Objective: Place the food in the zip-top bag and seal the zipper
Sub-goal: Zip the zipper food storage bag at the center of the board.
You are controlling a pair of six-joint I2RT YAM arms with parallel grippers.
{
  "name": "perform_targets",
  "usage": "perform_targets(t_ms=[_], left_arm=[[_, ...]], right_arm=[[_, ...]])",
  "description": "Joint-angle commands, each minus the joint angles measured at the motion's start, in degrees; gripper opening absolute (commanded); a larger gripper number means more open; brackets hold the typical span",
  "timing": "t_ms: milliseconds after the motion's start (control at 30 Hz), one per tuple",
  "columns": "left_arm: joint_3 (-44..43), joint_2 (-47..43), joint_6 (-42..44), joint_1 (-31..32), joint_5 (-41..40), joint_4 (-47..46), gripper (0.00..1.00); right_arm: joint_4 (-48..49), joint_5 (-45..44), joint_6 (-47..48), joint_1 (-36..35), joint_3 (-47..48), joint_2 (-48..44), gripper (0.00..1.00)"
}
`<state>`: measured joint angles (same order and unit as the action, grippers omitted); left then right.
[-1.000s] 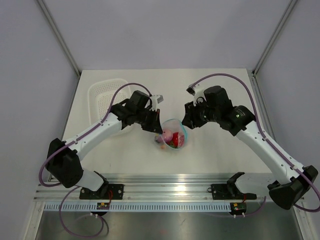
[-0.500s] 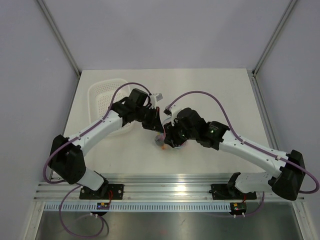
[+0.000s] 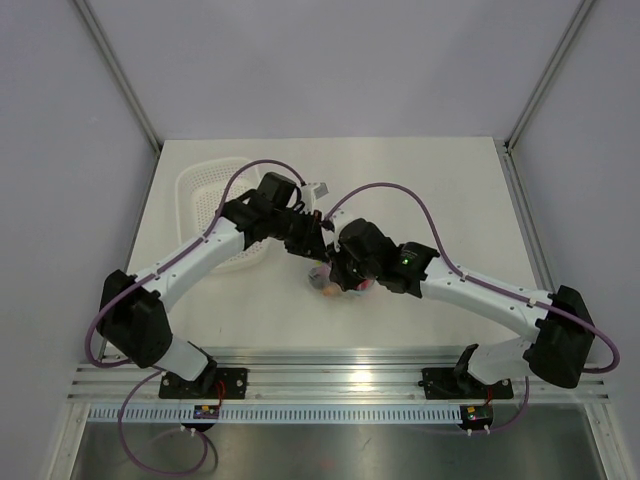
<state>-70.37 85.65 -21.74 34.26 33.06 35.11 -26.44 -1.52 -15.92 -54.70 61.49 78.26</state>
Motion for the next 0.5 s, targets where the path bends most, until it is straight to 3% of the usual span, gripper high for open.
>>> perform_targets(t_ms=[0,33,167,200,333,467], left_arm=[[-3.5,-1.7,4.0,-0.5,1.1,1.2,0.15],[-2.9,-2.5,4.5,-0.8,0.0,0.7,0.41],[0.2,-8.4,5.5,-3.8,-1.9,-1.6,0.83],[1.1,-10.6,6.1,-4.6,-2.1,-2.3,0.87],[3.9,-16.4,7.3,-9.3,-4.3,-5.0,0.88],[13.0,-23.6,9.2,-10.2,-1.6,-13.9,0.8]], right_arm=[[4.1,-2.1,-0.4,-0.6,0.6,-3.2,0.0],[4.4,-2.2,-0.4,-0.5,0.3,-3.5,0.0],[4.3,-0.3,0.2,-0.3,1.1,-3.6,0.0],[4.3,0.8,0.1,-0.2,1.3,-3.5,0.0],[5.8,3.5,-0.9,0.6,1.4,-3.2,0.0],[7.1,7.1,-2.2,2.1,1.1,-4.1,0.0]])
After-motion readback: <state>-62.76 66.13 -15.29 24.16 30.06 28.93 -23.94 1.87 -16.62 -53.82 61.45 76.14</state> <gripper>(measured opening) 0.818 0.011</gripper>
